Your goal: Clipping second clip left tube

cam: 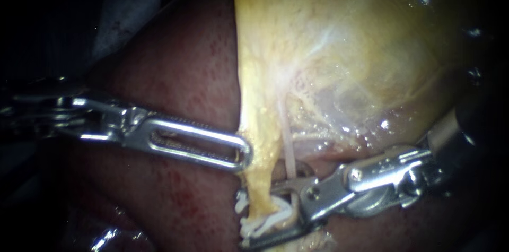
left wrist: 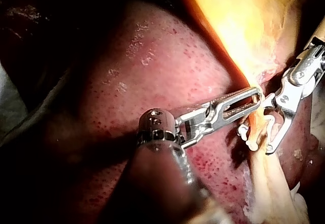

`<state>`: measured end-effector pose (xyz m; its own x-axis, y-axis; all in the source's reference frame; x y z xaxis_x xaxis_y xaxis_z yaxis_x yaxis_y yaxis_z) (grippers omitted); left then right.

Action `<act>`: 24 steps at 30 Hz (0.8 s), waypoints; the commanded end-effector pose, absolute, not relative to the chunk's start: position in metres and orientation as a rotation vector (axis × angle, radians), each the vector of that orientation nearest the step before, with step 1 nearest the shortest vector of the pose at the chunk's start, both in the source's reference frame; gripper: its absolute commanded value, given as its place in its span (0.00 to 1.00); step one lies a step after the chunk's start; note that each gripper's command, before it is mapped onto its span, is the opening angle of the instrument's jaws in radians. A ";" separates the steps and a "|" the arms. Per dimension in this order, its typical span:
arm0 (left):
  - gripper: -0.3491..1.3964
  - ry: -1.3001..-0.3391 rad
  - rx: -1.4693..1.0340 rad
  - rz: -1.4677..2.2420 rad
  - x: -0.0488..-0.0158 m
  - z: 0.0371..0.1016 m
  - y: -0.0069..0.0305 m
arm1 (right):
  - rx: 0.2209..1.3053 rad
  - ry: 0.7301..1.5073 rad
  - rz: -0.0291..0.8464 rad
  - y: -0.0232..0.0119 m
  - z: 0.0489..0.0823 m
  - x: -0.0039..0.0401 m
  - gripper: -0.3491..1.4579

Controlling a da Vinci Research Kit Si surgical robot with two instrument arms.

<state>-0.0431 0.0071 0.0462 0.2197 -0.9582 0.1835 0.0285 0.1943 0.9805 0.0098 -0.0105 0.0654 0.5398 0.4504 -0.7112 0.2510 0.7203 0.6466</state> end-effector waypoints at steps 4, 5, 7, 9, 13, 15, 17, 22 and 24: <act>0.00 -1.098 1.128 -0.935 -0.0431 0.0462 0.0071 | 0.793 1.020 0.136 -0.0103 0.0657 0.0099 0.44; 0.00 -1.098 1.128 -0.935 -0.0431 0.0462 0.0071 | 0.791 1.020 0.135 -0.0103 0.0657 0.0099 0.44; 0.00 -1.098 1.128 -0.935 -0.0431 0.0462 0.0071 | 0.791 1.020 0.136 -0.0102 0.0658 0.0099 0.43; 0.00 -1.098 1.128 -0.935 -0.0431 0.0462 0.0071 | 0.790 1.020 0.137 -0.0101 0.0659 0.0099 0.43; 0.00 -1.098 1.128 -0.935 -0.0431 0.0462 0.0071 | 0.793 1.018 0.143 -0.0100 0.0661 0.0099 0.42; 0.00 -1.098 1.128 -0.935 -0.0431 0.0462 0.0071 | 0.793 1.018 0.143 -0.0099 0.0662 0.0100 0.42; 0.00 -1.098 1.128 -0.935 -0.0431 0.0462 0.0071 | 0.790 1.018 0.145 -0.0098 0.0663 0.0101 0.42; 0.00 -1.098 1.128 -0.935 -0.0431 0.0462 0.0071 | 0.792 1.015 0.152 -0.0097 0.0664 0.0103 0.41; 0.00 -1.098 1.128 -0.935 -0.0432 0.0462 0.0071 | 0.790 1.016 0.153 -0.0096 0.0665 0.0103 0.40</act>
<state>-0.0431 0.0071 0.0462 0.2194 -0.9581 0.1841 0.0290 0.1950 0.9804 0.0103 -0.0095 0.0665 0.5432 0.4637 -0.6999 0.2325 0.7179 0.6561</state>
